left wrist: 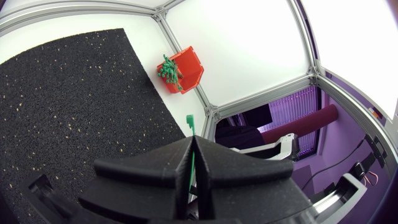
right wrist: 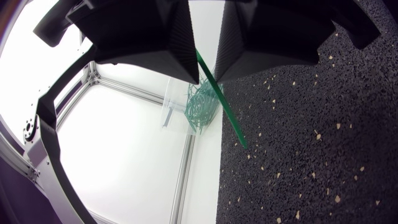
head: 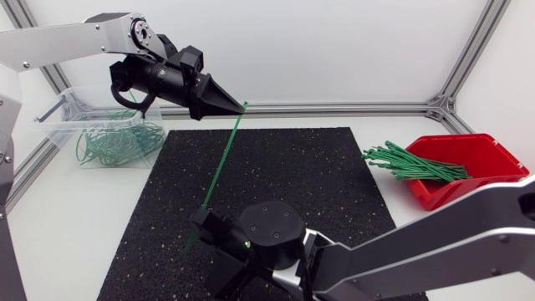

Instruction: Take a green cable tie from the red box, thread the tail through the head to close it, then place it in the transparent bin on the left.

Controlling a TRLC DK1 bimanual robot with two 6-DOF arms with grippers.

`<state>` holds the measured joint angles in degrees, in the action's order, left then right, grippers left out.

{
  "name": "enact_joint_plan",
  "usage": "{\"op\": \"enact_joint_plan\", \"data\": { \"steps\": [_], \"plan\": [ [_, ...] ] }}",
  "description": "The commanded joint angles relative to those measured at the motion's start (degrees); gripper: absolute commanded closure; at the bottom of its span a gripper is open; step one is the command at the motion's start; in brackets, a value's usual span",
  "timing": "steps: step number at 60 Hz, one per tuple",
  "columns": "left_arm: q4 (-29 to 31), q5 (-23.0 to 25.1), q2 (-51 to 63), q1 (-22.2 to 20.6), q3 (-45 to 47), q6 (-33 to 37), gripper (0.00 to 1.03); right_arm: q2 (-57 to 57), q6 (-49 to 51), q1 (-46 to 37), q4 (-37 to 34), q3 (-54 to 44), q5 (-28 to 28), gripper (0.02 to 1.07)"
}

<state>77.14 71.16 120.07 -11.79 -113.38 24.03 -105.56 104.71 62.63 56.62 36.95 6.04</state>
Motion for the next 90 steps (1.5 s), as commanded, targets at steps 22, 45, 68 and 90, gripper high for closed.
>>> {"op": "enact_joint_plan", "data": {
  "steps": [22, 45, 68, 90],
  "plan": [
    [1.17, 0.83, 1.31, -0.07, -1.31, -0.04, 1.00, -0.70, 1.20, 3.81, 1.12, -1.88, 0.90, 1.00],
    [0.99, 0.92, -0.36, 0.28, 1.41, 2.07, 1.00, 0.18, -4.51, 2.50, 0.86, 0.40, 1.43, 1.02],
    [-0.15, 1.00, -4.23, 0.63, 6.16, 3.57, 1.00, 7.03, -33.07, -4.89, -15.84, 7.35, 1.34, 1.02],
    [-1.47, 0.92, -8.45, 0.89, 12.13, 4.18, 1.00, 12.13, -63.05, -11.13, -55.48, 18.77, -9.21, 1.02]
  ]
}}
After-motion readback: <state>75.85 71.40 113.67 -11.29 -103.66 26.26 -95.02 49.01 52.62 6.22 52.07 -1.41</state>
